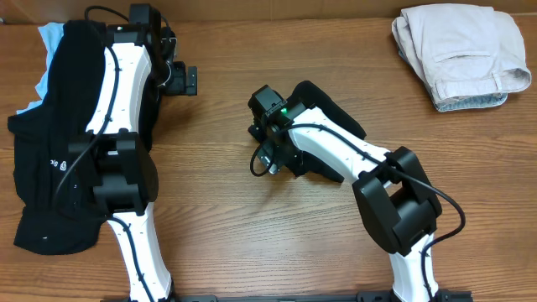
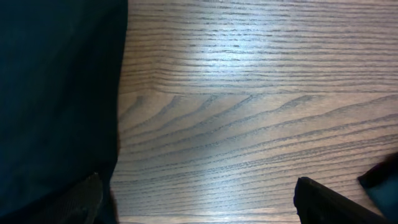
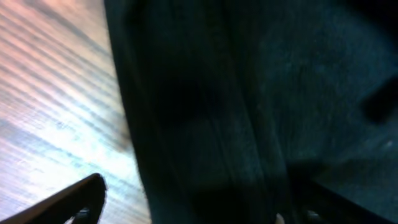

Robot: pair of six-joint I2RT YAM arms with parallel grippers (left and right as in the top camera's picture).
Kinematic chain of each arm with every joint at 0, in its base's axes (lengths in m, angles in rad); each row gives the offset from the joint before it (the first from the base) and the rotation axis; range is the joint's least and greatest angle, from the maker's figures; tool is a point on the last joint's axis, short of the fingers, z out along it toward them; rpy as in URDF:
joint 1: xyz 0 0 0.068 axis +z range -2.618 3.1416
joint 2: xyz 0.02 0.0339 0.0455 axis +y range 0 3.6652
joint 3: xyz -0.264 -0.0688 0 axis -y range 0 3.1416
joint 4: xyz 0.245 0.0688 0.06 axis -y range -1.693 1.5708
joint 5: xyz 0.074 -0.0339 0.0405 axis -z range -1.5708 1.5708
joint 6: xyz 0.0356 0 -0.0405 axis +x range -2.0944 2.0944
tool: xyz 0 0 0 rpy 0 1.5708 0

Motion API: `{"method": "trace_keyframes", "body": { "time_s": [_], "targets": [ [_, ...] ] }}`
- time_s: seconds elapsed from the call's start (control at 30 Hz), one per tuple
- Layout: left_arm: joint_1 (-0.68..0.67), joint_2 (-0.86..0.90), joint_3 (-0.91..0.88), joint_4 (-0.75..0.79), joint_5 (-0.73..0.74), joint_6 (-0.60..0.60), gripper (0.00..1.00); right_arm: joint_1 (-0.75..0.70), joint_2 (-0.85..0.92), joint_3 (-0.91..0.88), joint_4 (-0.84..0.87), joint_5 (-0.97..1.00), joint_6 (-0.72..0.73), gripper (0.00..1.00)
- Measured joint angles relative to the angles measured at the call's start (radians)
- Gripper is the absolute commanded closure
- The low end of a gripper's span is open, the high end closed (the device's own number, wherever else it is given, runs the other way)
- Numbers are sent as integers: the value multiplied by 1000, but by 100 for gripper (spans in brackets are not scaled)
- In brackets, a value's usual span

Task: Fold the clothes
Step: 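Grasp the folded black shirt bundle with the right gripper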

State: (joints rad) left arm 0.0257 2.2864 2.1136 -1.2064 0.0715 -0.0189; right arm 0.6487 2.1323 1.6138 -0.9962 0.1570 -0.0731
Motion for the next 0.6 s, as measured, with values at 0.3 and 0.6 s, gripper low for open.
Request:
{"method": "trace_keyframes", "body": {
  "time_s": [0.3, 0.6],
  "targets": [
    [0, 0, 0, 0, 0, 0, 0, -26, 25, 0, 35, 42, 21, 62],
    [0, 0, 0, -2, 0, -1, 0, -37, 25, 0, 63, 105, 71, 96]
  ]
}}
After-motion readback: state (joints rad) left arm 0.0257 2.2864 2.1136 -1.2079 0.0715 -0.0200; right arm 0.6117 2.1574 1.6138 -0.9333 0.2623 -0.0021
